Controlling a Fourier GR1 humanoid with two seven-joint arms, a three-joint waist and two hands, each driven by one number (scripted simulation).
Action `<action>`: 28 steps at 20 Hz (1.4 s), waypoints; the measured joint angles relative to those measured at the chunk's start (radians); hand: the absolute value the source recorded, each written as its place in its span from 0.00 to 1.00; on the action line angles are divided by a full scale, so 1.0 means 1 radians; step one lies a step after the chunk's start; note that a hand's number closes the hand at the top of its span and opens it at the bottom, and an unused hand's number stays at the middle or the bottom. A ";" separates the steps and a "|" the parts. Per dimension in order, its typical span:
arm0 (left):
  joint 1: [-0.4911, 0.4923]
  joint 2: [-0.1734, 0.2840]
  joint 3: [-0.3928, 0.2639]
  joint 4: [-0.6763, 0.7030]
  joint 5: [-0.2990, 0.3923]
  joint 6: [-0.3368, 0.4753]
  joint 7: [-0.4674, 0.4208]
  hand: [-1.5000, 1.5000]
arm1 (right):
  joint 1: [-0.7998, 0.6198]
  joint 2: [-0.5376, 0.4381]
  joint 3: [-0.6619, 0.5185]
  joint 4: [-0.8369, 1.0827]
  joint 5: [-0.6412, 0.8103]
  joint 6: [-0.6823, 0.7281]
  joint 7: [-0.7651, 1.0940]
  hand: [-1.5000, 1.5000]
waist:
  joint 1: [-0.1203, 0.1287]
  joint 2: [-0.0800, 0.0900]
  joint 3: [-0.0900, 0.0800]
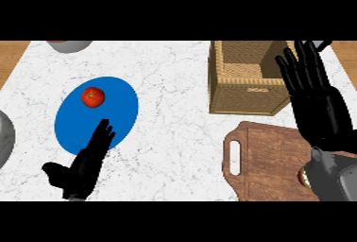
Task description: Pick the cupcake from the cutting board and place it in the basket
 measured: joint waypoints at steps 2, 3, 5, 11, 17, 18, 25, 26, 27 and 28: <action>-0.002 0.005 0.003 0.019 -0.010 0.009 0.030 0.50 | 0.008 -0.017 -0.028 0.019 -0.038 0.059 -0.004 1.00 | 0.000 -0.009 -0.007; -0.004 0.011 0.008 0.030 -0.013 0.016 0.050 0.50 | 0.017 -0.031 -0.038 0.025 -0.061 0.096 -0.003 1.00 | -0.001 -0.013 -0.010; -0.010 0.030 0.022 0.047 -0.017 0.026 0.083 0.50 | 0.032 -0.072 -0.066 0.035 -0.118 0.184 0.003 1.00 | -0.004 -0.018 -0.011; 0.000 0.108 0.048 0.053 -0.013 0.021 0.176 0.50 | 0.116 -0.128 0.076 -0.044 -0.037 0.386 -0.044 0.00 | -0.008 -0.031 -0.009; 0.009 0.127 0.054 0.048 -0.018 0.032 0.224 0.50 | 0.210 -0.174 0.153 -0.162 0.238 0.276 -0.009 0.00 | -0.025 -0.040 -0.010; 0.013 0.133 0.061 0.047 -0.014 0.032 0.229 0.50 | 0.211 -0.208 0.139 -0.179 0.282 0.260 0.013 0.00 | -0.030 -0.041 -0.012; 0.042 0.153 0.069 0.020 -0.005 0.030 0.257 0.50 | 0.173 -0.493 -0.018 -0.288 0.481 0.264 0.208 0.00 | -0.041 -0.044 -0.017; 0.045 0.149 0.070 0.022 -0.006 0.030 0.252 0.50 | 0.169 -0.538 -0.048 -0.300 0.478 0.290 0.230 0.00 | -0.042 -0.044 -0.016; 0.048 0.152 0.068 0.012 -0.007 0.034 0.261 0.50 | 0.162 -0.582 -0.080 -0.316 0.466 0.319 0.258 0.00 | -0.041 -0.044 -0.017; 0.049 0.149 0.068 0.013 -0.011 0.038 0.260 0.50 | 0.157 -0.623 -0.111 -0.332 0.451 0.348 0.282 0.00 | -0.042 -0.044 -0.016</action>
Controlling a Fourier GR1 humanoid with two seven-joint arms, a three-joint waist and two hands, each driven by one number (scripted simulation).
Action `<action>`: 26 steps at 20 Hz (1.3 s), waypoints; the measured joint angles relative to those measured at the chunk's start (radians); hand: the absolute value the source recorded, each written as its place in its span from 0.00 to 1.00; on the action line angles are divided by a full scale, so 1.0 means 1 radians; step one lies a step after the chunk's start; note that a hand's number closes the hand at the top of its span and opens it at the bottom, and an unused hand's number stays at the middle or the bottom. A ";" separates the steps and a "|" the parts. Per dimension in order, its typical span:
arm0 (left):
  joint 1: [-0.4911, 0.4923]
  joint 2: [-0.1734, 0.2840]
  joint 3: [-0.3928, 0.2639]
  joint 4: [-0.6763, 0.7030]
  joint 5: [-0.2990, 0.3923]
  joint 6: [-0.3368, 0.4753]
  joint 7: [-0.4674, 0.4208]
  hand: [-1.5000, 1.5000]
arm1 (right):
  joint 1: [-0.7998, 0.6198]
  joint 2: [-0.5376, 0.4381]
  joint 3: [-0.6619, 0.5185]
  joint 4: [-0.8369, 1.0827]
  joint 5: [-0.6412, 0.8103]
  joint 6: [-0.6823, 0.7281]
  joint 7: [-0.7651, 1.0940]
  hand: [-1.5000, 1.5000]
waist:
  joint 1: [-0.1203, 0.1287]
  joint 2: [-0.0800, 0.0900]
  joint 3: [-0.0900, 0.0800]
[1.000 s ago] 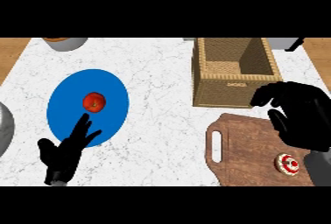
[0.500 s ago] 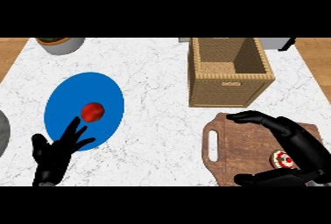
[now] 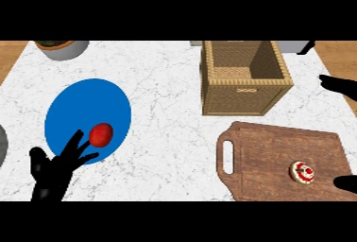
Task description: Pick the cupcake from the cutting board and place it in the basket
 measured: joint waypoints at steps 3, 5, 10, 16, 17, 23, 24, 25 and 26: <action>0.001 -0.001 0.002 -0.001 -0.002 0.001 0.006 0.50 | -0.010 -0.120 -0.086 -0.026 -0.078 0.114 0.054 0.00 | -0.001 0.001 0.000; 0.004 -0.002 0.002 -0.005 -0.003 -0.002 0.004 0.50 | -0.014 -0.198 -0.140 -0.014 -0.140 0.202 0.070 0.00 | 0.001 0.002 0.000; 0.015 -0.003 0.002 -0.023 -0.006 0.001 0.014 0.50 | 0.010 -0.360 -0.248 0.035 -0.269 0.420 0.083 0.00 | 0.000 0.002 0.001; 0.017 -0.019 0.001 -0.022 -0.029 0.008 0.010 0.50 | 0.056 -0.420 -0.373 0.065 -0.318 0.606 0.078 0.00 | 0.006 0.003 0.004; 0.013 -0.019 0.001 -0.022 -0.032 0.007 0.016 0.50 | 0.066 -0.411 -0.389 0.067 -0.309 0.626 0.075 0.00 | 0.009 0.004 0.004; 0.005 -0.021 0.009 -0.027 -0.039 -0.013 0.038 0.50 | 0.134 -0.300 -0.442 0.018 -0.259 0.668 0.073 0.00 | 0.019 0.007 0.003; 0.005 -0.025 0.010 -0.021 -0.044 -0.017 0.027 0.50 | 0.149 -0.273 -0.443 0.006 -0.241 0.669 0.071 0.00 | 0.020 0.007 0.004; 0.002 -0.027 0.013 -0.018 -0.043 -0.023 0.027 0.50 | 0.157 -0.253 -0.435 -0.006 -0.230 0.667 0.076 0.00 | 0.024 0.008 0.004; -0.001 -0.026 0.019 -0.010 -0.039 -0.036 0.021 0.50 | 0.166 -0.229 -0.436 -0.022 -0.218 0.665 0.078 0.00 | 0.024 0.008 0.003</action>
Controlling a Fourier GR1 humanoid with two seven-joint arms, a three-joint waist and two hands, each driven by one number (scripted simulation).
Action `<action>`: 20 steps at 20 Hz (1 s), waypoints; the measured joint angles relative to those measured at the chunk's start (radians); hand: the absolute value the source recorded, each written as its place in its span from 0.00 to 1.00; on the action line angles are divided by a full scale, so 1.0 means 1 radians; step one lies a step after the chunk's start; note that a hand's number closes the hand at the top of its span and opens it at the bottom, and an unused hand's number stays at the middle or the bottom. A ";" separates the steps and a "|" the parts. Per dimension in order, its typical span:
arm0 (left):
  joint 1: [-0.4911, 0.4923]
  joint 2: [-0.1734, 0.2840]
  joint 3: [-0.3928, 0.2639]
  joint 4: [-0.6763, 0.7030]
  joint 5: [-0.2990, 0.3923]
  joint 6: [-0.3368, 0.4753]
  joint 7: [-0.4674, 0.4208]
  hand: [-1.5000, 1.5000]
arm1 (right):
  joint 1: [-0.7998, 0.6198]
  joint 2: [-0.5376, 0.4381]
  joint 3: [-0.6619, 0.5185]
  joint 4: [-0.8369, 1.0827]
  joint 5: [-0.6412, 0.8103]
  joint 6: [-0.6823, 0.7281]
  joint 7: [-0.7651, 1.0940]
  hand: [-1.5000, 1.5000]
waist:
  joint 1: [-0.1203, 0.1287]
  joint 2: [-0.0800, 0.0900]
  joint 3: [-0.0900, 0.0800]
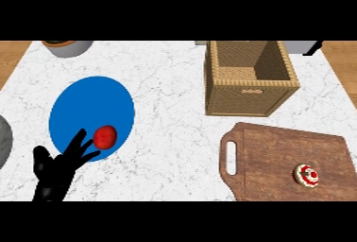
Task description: Pick the cupcake from the cutting board and place it in the basket
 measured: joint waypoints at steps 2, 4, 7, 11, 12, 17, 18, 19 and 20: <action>-0.008 -0.003 -0.002 0.000 -0.008 0.001 0.014 0.50 | 0.011 0.050 0.018 -0.014 0.043 -0.008 -0.011 0.00 | 0.006 0.001 0.001; -0.009 -0.006 0.005 0.004 -0.005 -0.015 0.006 0.50 | 0.022 0.098 0.042 -0.026 0.093 -0.017 -0.019 0.00 | 0.011 0.002 0.000; -0.013 -0.015 0.008 0.007 -0.017 -0.012 0.012 0.50 | 0.037 0.169 0.080 -0.043 0.177 -0.035 -0.043 0.00 | 0.015 0.003 0.001; -0.007 -0.026 0.009 -0.001 -0.034 -0.014 0.003 0.50 | 0.045 0.234 0.140 -0.060 0.280 -0.055 -0.048 0.00 | 0.020 0.003 0.001; -0.010 -0.026 0.012 0.003 -0.034 -0.020 0.004 0.50 | 0.044 0.240 0.156 -0.053 0.314 -0.056 -0.058 0.00 | 0.021 0.004 0.001; -0.014 -0.035 0.019 0.008 -0.048 -0.021 0.011 0.50 | 0.072 0.295 0.242 -0.018 0.488 -0.098 -0.130 0.00 | 0.022 0.003 0.003; -0.010 -0.037 0.019 0.003 -0.052 -0.017 0.014 0.50 | 0.085 0.308 0.254 -0.010 0.520 -0.111 -0.150 0.00 | 0.021 0.003 0.003; -0.011 -0.040 0.019 0.000 -0.059 -0.011 0.022 0.50 | 0.086 0.319 0.271 0.000 0.549 -0.122 -0.163 0.00 | 0.022 0.003 0.004; -0.007 -0.040 0.024 -0.002 -0.054 -0.020 0.019 0.50 | 0.090 0.324 0.278 0.014 0.572 -0.131 -0.185 0.00 | 0.021 0.003 0.003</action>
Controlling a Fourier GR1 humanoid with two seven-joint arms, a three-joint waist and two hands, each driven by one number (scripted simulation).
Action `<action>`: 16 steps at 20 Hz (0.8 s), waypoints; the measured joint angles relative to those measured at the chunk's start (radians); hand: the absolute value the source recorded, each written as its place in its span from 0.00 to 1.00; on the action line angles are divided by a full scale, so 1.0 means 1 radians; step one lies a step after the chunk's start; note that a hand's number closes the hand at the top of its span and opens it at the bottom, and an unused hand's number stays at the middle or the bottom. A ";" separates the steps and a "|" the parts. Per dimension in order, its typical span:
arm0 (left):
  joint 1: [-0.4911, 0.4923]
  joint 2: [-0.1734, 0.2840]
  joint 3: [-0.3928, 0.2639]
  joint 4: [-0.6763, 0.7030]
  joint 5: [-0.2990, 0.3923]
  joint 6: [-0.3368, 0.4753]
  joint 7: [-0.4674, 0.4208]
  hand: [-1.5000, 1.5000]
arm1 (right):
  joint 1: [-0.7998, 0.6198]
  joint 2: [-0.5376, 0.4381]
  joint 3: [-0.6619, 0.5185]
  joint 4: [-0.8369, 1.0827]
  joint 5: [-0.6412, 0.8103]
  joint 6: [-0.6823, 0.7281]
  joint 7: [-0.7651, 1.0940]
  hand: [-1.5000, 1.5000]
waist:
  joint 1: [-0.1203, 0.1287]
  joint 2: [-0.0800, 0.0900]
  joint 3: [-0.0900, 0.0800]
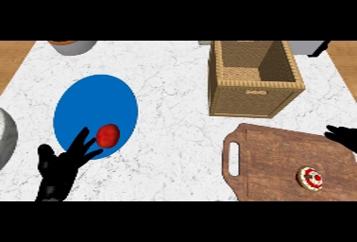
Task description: Pick the cupcake from the cutting board and place it in the basket
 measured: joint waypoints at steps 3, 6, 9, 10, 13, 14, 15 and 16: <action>-0.004 -0.004 0.011 0.009 -0.001 -0.009 0.002 0.50 | 0.013 0.025 0.025 0.040 0.071 -0.039 -0.059 0.00 | -0.001 0.000 0.000; 0.003 -0.006 0.011 -0.009 -0.012 -0.007 0.021 0.50 | 0.024 0.046 0.047 0.070 0.133 -0.074 -0.108 0.00 | -0.002 0.000 -0.001; -0.004 -0.013 0.019 0.003 -0.024 -0.007 0.027 0.50 | 0.027 0.068 0.065 0.094 0.186 -0.102 -0.138 0.00 | -0.002 -0.002 0.001; -0.003 -0.015 0.022 0.006 -0.023 -0.016 0.019 0.50 | 0.020 0.083 0.082 0.105 0.207 -0.116 -0.138 0.00 | -0.001 -0.001 0.001; -0.001 -0.015 0.034 0.004 -0.018 -0.036 0.021 0.50 | 0.014 0.111 0.098 0.132 0.241 -0.138 -0.160 0.00 | -0.001 0.000 -0.001; -0.004 -0.014 0.037 0.004 -0.020 -0.036 0.031 0.50 | 0.016 0.117 0.104 0.146 0.254 -0.147 -0.174 0.00 | -0.002 0.000 -0.002; -0.004 -0.014 0.041 0.004 -0.019 -0.043 0.032 0.50 | 0.013 0.135 0.120 0.155 0.271 -0.158 -0.173 0.00 | -0.002 0.000 -0.002; 0.000 -0.010 0.043 0.000 -0.019 -0.052 0.030 0.50 | 0.002 0.144 0.124 0.174 0.279 -0.166 -0.181 0.00 | -0.001 0.001 -0.003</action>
